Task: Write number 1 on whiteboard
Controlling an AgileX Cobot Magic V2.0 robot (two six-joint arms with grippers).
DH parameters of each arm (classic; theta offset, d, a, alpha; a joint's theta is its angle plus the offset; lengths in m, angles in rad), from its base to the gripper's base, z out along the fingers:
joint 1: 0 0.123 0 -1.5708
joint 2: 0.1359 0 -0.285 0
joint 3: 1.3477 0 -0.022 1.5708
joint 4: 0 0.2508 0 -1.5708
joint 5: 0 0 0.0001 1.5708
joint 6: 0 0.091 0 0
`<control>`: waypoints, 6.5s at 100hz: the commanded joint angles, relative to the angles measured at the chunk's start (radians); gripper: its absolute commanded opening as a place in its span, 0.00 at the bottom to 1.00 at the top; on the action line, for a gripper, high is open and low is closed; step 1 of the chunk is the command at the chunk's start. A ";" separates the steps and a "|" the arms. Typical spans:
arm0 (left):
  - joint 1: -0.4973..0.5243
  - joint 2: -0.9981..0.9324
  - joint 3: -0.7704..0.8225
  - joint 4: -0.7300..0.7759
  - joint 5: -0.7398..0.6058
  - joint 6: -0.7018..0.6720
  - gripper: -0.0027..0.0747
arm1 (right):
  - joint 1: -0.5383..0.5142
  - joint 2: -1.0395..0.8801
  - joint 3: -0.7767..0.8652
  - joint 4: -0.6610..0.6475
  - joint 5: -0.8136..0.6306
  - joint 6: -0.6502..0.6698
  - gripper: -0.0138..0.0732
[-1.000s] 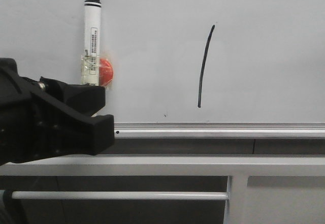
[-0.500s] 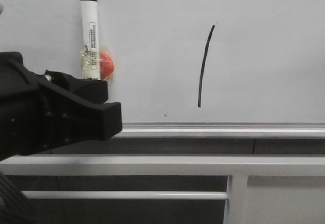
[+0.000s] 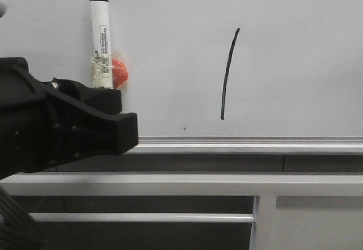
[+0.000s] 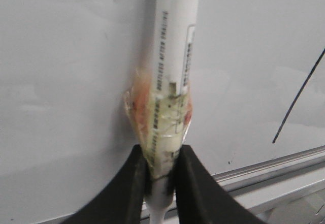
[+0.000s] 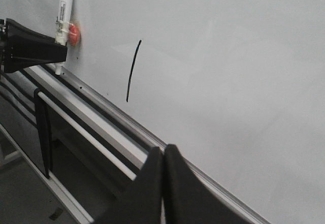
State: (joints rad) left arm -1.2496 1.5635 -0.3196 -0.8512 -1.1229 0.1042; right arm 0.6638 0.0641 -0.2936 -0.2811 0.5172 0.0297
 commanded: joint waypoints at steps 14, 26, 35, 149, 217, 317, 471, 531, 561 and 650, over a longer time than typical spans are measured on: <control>0.012 -0.022 -0.027 -0.019 -0.250 -0.012 0.45 | 0.002 0.011 -0.025 -0.022 -0.076 0.001 0.09; 0.012 -0.022 -0.027 -0.024 -0.250 0.006 0.51 | 0.002 0.011 -0.025 -0.022 -0.074 0.001 0.09; 0.012 -0.022 -0.027 -0.017 -0.250 0.006 0.51 | 0.002 0.011 -0.025 -0.023 -0.072 0.001 0.09; -0.013 -0.313 0.229 0.103 -0.260 0.018 0.01 | 0.002 0.011 0.043 0.161 -0.139 0.001 0.09; -0.011 -0.454 0.291 0.171 -0.260 0.156 0.01 | 0.002 0.011 0.331 0.127 -0.553 0.001 0.09; -0.009 -0.685 0.286 0.200 -0.260 0.453 0.01 | 0.002 0.011 0.331 0.127 -0.550 0.001 0.09; 1.304 -1.591 0.331 0.894 1.324 -0.293 0.01 | 0.002 0.011 0.331 0.127 -0.550 0.001 0.09; 1.206 -1.591 0.331 0.891 1.406 -0.298 0.01 | 0.002 0.011 0.331 0.127 -0.550 0.001 0.09; 1.204 -1.591 0.331 0.888 1.406 -0.294 0.01 | 0.002 0.011 0.331 0.127 -0.550 0.001 0.09; 1.204 -1.591 0.331 0.888 1.406 -0.294 0.01 | 0.002 0.011 0.332 0.140 -0.539 0.001 0.09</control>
State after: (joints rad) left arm -0.0363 -0.0035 0.0049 0.0390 0.3368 -0.1873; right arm 0.6638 0.0641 0.0166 -0.1430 0.0453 0.0327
